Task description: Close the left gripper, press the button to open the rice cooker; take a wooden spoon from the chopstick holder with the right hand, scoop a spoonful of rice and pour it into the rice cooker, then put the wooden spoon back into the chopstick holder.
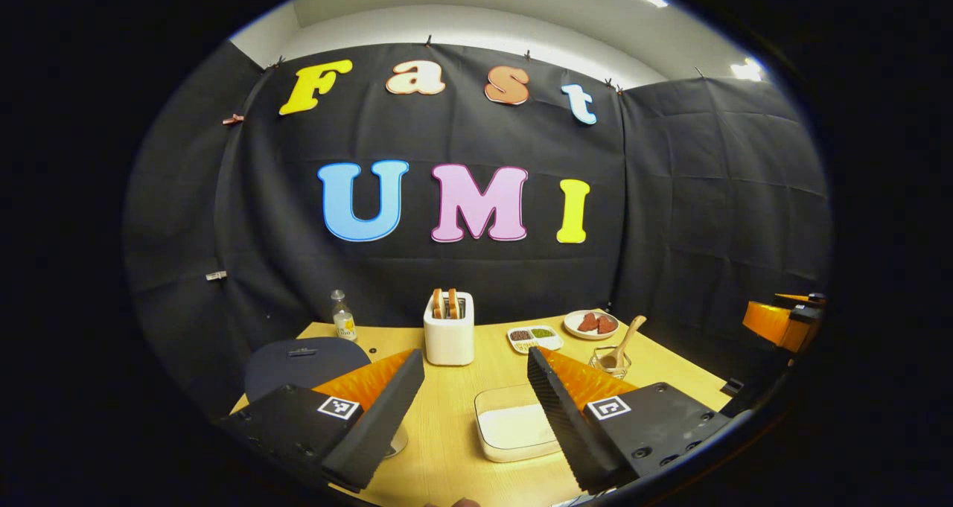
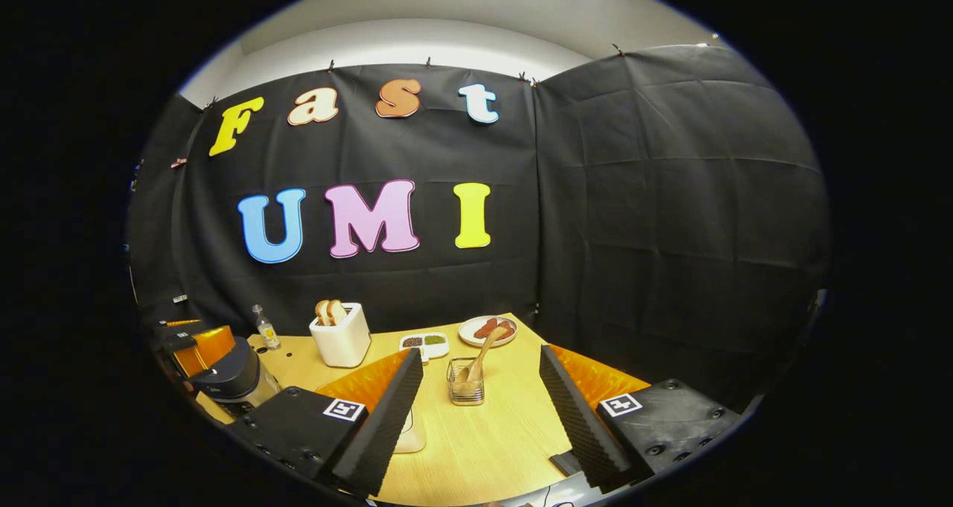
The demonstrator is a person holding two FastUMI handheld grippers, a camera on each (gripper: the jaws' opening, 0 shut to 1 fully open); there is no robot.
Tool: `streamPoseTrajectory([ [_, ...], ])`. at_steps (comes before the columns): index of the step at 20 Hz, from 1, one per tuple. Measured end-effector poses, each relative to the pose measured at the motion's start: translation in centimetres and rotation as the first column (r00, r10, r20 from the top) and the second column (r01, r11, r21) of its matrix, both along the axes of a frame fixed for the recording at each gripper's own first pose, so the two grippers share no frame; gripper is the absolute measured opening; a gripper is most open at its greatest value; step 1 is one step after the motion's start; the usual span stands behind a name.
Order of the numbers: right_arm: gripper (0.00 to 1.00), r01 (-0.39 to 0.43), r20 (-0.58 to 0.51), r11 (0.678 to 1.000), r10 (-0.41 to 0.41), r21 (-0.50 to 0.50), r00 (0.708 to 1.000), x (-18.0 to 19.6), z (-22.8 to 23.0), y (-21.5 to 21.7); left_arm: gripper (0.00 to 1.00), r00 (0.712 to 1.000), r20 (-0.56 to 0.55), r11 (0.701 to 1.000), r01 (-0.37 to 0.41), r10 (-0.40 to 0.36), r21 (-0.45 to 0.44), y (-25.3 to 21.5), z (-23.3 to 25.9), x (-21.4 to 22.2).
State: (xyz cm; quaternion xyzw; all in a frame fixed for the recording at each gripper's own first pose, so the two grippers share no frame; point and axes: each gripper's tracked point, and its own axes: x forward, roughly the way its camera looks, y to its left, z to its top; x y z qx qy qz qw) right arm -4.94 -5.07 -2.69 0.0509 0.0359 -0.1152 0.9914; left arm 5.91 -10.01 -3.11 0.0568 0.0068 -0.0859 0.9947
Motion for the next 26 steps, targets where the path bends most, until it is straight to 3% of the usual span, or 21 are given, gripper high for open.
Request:
streamPoseTrajectory([
  [9,0.99,-0.056,0.034,0.998,0.056,0.013,0.998,1.6,0.7,-2.4,0.95,0.997,0.004,0.997,-0.072,0.072,-0.014,0.2,0.1,-2.1],
  [12,0.99,-0.071,0.074,0.997,0.071,0.002,0.995,2.5,1.4,-3.3,0.95,0.996,-0.018,0.993,-0.09,0.089,-0.072,-0.6,-0.9,-1.9],
  [17,0.98,-0.156,0.036,0.986,0.158,-0.053,0.987,4.3,0.2,-3.3,0.95,0.985,-0.034,0.976,-0.171,0.168,-0.131,-1.6,-1.0,-2.2],
  [20,0.99,-0.234,0.01,0.965,0.236,-0.115,0.972,6.0,0.3,-2.2,0.95,0.972,-0.042,0.959,-0.235,0.231,-0.161,-0.9,-1.1,-4.5],
  [23,0.99,-0.348,0.001,0.922,0.354,-0.168,0.935,6.4,0.5,0.6,0.95,0.962,-0.04,0.946,-0.275,0.272,-0.174,-0.3,-1.8,-7.8],
  [26,0.98,-0.428,-0.019,0.889,0.431,-0.166,0.902,6.2,-1.0,1.9,0.95,0.938,-0.053,0.91,-0.344,0.341,-0.232,0.1,-2.8,-10.1],
])
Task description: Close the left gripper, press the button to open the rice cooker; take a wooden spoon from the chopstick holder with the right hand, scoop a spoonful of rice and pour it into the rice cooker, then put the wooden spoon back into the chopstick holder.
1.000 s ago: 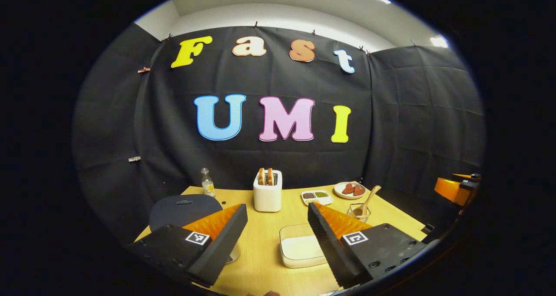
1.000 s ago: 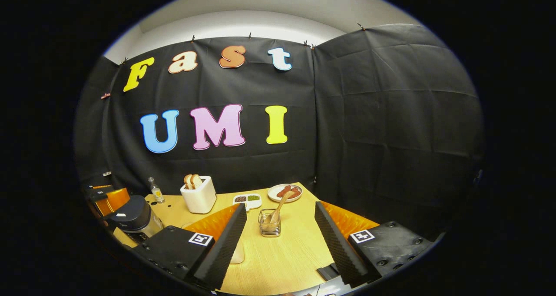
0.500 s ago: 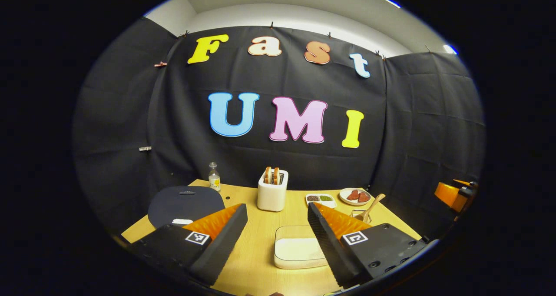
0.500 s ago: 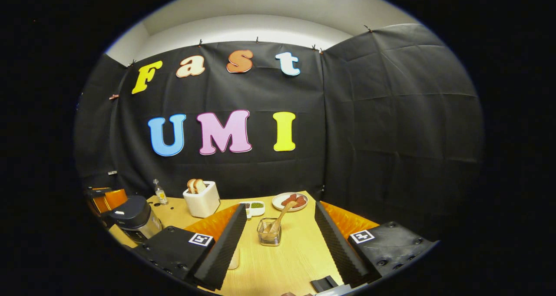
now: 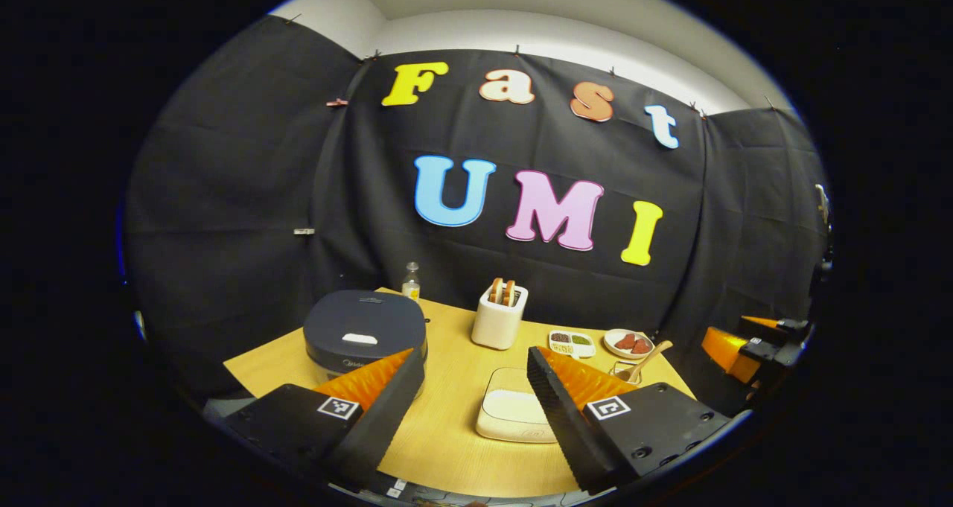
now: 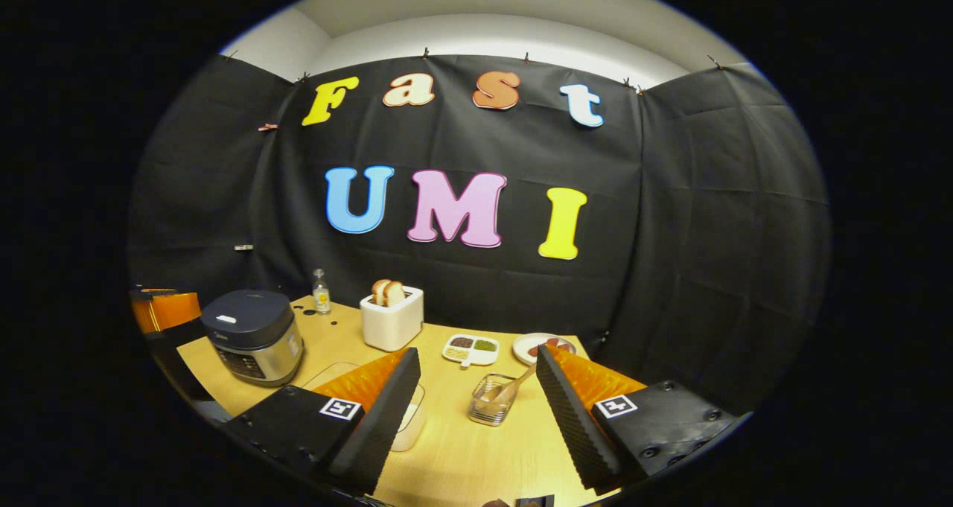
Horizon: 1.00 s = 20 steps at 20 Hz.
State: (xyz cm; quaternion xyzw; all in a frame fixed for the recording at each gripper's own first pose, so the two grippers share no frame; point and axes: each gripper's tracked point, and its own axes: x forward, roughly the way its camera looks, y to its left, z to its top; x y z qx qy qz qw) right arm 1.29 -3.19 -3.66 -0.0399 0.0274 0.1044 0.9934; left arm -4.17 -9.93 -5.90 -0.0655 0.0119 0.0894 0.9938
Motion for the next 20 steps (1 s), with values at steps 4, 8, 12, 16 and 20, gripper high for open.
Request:
streamPoseTrajectory([
  [4,0.98,-0.043,0.008,0.999,0.043,0.016,0.999,-0.5,-0.3,-0.2,0.95,0.997,0.012,0.997,-0.077,0.077,0.002,-1.1,-0.7,-3.1],
  [8,0.98,-0.089,0.01,0.995,0.089,0.036,0.996,-1.1,-0.2,1.1,0.95,0.993,0.01,0.993,-0.114,0.114,-0.022,-1.1,-1.0,-4.0],
  [12,0.98,-0.105,0.03,0.994,0.104,0.027,0.994,-1.5,0.1,1.4,0.95,0.994,0.021,0.994,-0.105,0.104,0.016,-1.4,-0.2,-4.0],
  [16,0.98,-0.086,0.021,0.996,0.086,0.024,0.996,-1.9,0.0,0.6,0.95,0.998,0.029,0.997,-0.061,0.059,0.056,-2.4,0.4,-2.9],
  [20,0.98,-0.028,0.009,0.998,0.027,0.057,1.0,-1.8,0.1,-1.0,0.95,0.999,0.029,0.997,-0.024,0.022,0.074,-2.7,0.7,-1.9],
])
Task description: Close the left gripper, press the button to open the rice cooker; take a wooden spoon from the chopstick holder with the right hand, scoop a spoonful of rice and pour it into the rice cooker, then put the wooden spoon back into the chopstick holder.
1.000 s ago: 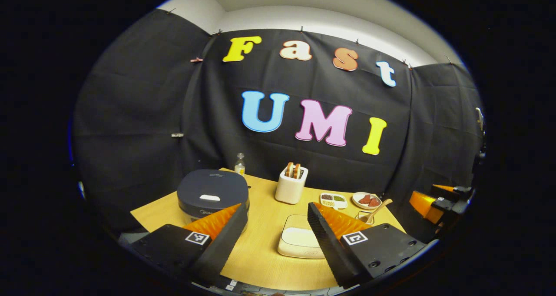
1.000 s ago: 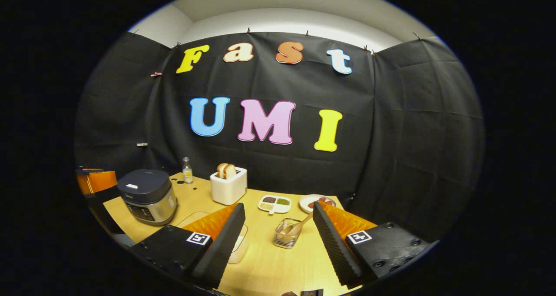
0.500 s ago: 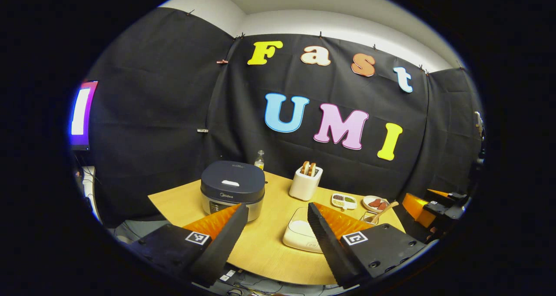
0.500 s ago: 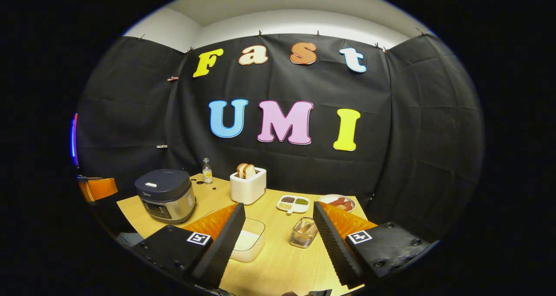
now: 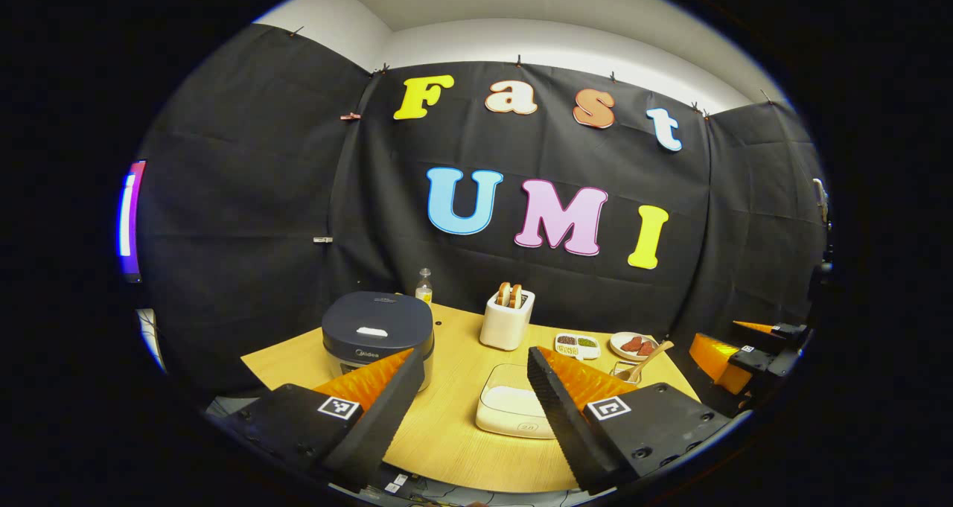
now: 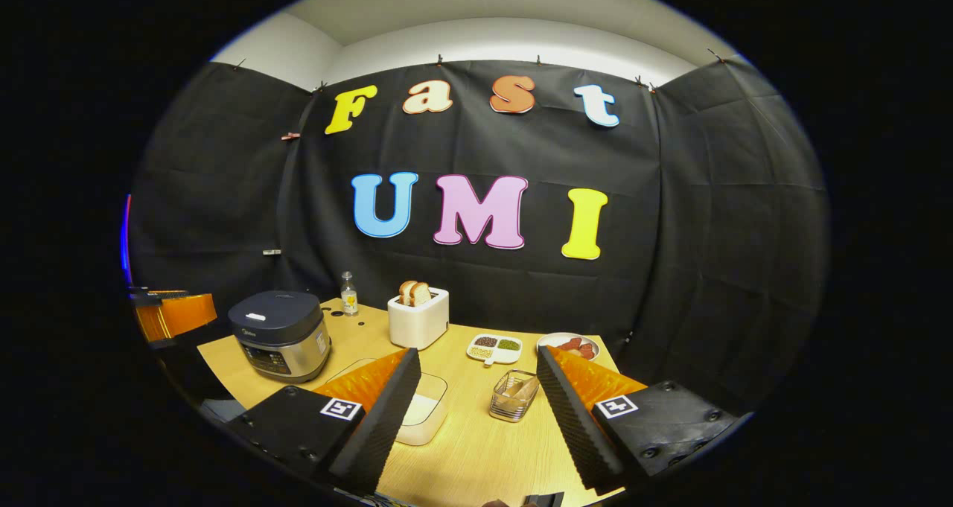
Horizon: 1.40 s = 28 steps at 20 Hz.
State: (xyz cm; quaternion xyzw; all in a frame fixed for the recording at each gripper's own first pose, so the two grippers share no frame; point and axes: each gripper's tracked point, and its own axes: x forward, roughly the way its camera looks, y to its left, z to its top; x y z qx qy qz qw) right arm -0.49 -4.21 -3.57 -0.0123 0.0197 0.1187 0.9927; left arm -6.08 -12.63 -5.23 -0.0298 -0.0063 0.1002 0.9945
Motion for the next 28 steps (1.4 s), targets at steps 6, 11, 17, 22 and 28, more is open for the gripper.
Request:
streamPoseTrajectory([
  [6,0.98,0.081,-0.006,0.996,-0.081,0.023,0.997,0.8,0.1,-2.2,0.95,0.999,-0.007,0.999,0.037,-0.037,0.026,-0.2,0.7,1.4],
  [11,0.98,0.109,-0.021,0.994,-0.109,0.029,0.994,1.2,-0.5,-3.2,0.95,0.998,-0.01,0.997,0.066,-0.066,0.042,-1.2,0.8,2.1],
  [17,0.98,0.135,-0.026,0.991,-0.135,0.018,0.991,2.0,-0.8,-3.8,0.95,0.997,-0.014,0.996,0.074,-0.074,0.058,-1.2,1.1,2.7],
  [22,0.98,0.125,-0.03,0.992,-0.125,-0.002,0.992,2.1,-1.0,-3.1,0.95,0.998,-0.019,0.998,0.062,-0.062,0.014,-0.4,0.3,2.4],
  [28,0.98,0.128,-0.033,0.992,-0.128,-0.004,0.991,2.2,-1.0,-2.8,0.95,0.998,-0.018,0.998,0.055,-0.055,0.02,0.1,0.6,2.7],
])
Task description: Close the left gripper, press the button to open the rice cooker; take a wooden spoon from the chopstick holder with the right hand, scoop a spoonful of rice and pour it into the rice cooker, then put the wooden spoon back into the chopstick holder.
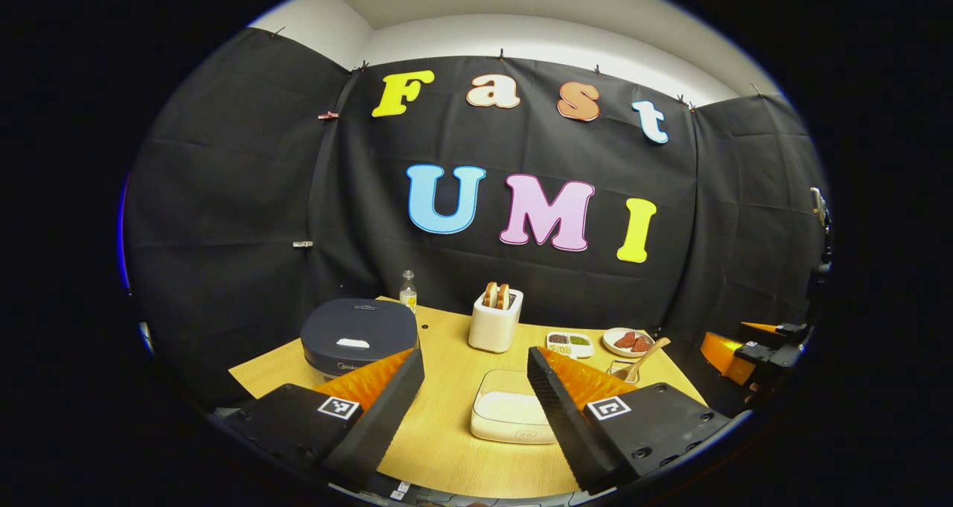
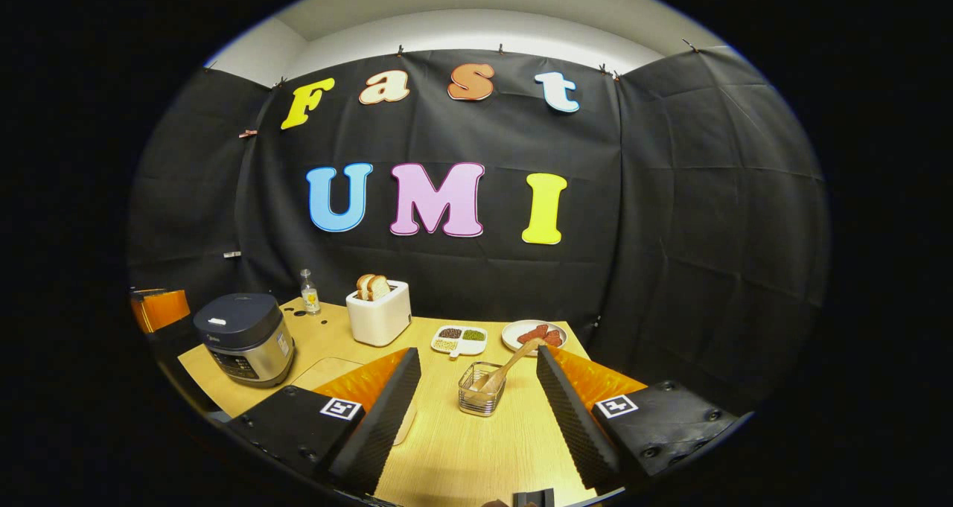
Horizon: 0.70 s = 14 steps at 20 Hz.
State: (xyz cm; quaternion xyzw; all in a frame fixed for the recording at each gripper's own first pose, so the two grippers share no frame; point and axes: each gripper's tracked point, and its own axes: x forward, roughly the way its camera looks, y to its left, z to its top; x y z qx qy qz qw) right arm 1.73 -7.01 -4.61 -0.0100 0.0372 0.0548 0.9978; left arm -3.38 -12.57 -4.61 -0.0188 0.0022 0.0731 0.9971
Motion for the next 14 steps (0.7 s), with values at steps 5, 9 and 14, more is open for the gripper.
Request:
streamPoseTrajectory([
  [5,0.98,-0.002,-0.011,1.0,0.002,-0.005,1.0,0.1,-0.4,0.0,0.95,1.0,-0.005,1.0,0.006,-0.006,-0.008,-0.4,-0.5,0.2],
  [9,0.98,0.0,-0.015,1.0,0.0,-0.005,1.0,0.3,-0.5,-0.1,0.95,1.0,-0.007,1.0,0.005,-0.005,0.004,-0.4,-0.5,0.5],
  [14,0.98,0.011,-0.01,1.0,-0.011,-0.003,1.0,0.4,-0.4,-0.6,0.95,1.0,-0.003,1.0,0.016,-0.016,0.016,-1.0,-0.3,1.0],
])
